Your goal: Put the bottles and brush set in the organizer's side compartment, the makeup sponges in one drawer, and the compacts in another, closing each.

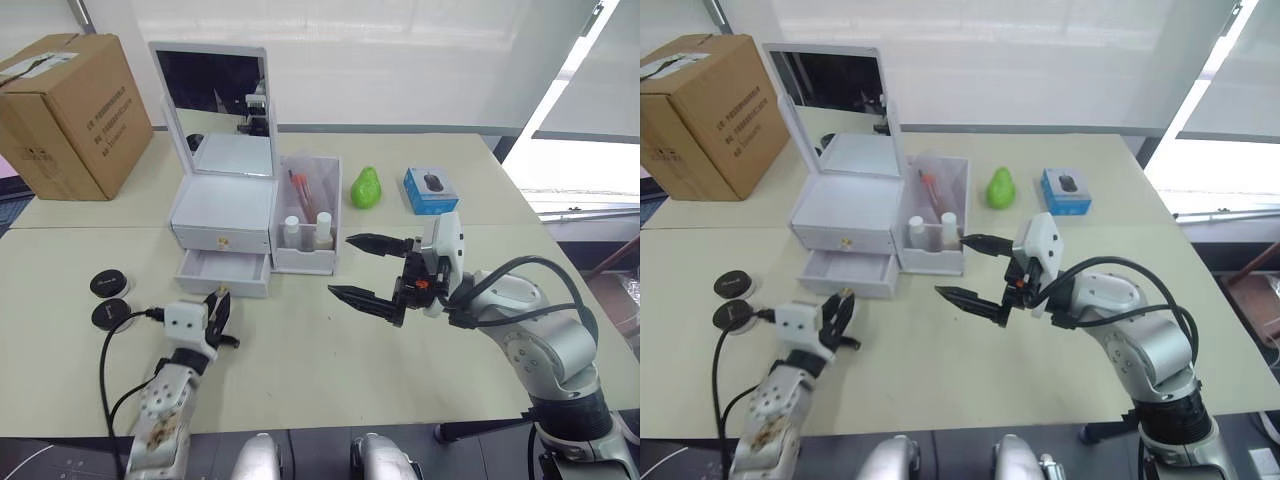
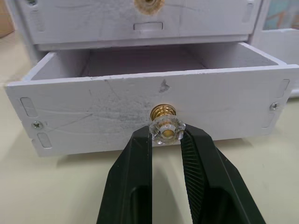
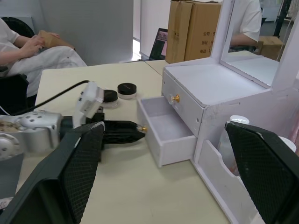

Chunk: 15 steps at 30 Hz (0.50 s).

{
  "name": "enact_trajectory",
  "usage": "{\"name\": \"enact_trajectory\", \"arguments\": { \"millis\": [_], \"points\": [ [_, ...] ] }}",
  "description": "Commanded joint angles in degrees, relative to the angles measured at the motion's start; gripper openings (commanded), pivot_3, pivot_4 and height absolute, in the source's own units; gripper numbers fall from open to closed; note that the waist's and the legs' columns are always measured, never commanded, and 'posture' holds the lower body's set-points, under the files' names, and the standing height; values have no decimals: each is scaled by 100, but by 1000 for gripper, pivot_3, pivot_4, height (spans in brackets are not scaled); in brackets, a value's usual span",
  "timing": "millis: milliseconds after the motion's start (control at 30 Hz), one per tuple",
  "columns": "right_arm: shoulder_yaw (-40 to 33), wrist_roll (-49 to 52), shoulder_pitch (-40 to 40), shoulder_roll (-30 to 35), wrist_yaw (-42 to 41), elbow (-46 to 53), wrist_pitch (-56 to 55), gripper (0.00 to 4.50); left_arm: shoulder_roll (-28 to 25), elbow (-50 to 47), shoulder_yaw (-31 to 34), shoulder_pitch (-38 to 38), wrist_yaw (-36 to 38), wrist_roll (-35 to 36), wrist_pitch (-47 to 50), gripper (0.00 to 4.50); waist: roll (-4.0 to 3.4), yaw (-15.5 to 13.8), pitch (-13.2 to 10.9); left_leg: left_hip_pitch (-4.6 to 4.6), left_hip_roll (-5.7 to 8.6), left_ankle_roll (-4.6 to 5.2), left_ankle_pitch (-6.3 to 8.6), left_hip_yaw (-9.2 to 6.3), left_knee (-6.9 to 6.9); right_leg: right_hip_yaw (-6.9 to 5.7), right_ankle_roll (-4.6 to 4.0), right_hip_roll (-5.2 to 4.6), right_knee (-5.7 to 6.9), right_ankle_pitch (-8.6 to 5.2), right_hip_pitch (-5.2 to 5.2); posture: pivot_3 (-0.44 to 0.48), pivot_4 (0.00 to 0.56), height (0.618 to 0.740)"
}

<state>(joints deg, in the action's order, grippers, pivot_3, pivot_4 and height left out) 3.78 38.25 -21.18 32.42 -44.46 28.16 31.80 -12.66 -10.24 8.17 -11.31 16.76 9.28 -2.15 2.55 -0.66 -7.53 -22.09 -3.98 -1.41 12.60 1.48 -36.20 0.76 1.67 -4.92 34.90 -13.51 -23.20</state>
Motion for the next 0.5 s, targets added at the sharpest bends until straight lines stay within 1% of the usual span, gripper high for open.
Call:
{"name": "enact_trajectory", "arguments": {
  "millis": [33, 167, 400, 467, 500],
  "points": [
    [-130, -12, -49, 51, 1, 154, -26, 4500, -51, -656, 89, -345, 23, 158, 146, 562, -1, -15, -1, -1, 1, 0, 0, 3, 1, -4, 0, -7, 0, -1, -1, 0, 150, 722],
    [-138, -30, -59, 46, -11, 137, -31, 4500, -30, -828, 93, -568, -22, 163, 263, 562, -2, -14, -2, -5, 4, -1, 1, 15, 7, -16, 3, -25, -2, -2, -6, 0, 150, 722],
    [-125, -89, -104, 17, -27, 93, -33, 4500, 25, -833, 56, -497, -102, 128, 371, 562, -3, -5, -2, -4, 5, 0, 1, 15, 10, -17, 3, -22, -2, -2, -6, 0, 150, 722],
    [-130, -87, -109, 11, -20, 90, -28, 4500, 16, -829, 69, -488, -99, 124, 369, 1318, -3, -6, -2, -4, 4, 0, 1, 15, 10, -17, 3, -22, -2, -2, -7, 0, 150, 722],
    [-138, -82, -103, 13, -14, 97, -23, 4500, 7, -840, 88, -496, -86, 150, 370, 1545, -3, -7, -2, -4, 4, 0, 1, 15, 10, -17, 3, -22, -2, -2, -6, 0, 150, 722]
  ]
}}
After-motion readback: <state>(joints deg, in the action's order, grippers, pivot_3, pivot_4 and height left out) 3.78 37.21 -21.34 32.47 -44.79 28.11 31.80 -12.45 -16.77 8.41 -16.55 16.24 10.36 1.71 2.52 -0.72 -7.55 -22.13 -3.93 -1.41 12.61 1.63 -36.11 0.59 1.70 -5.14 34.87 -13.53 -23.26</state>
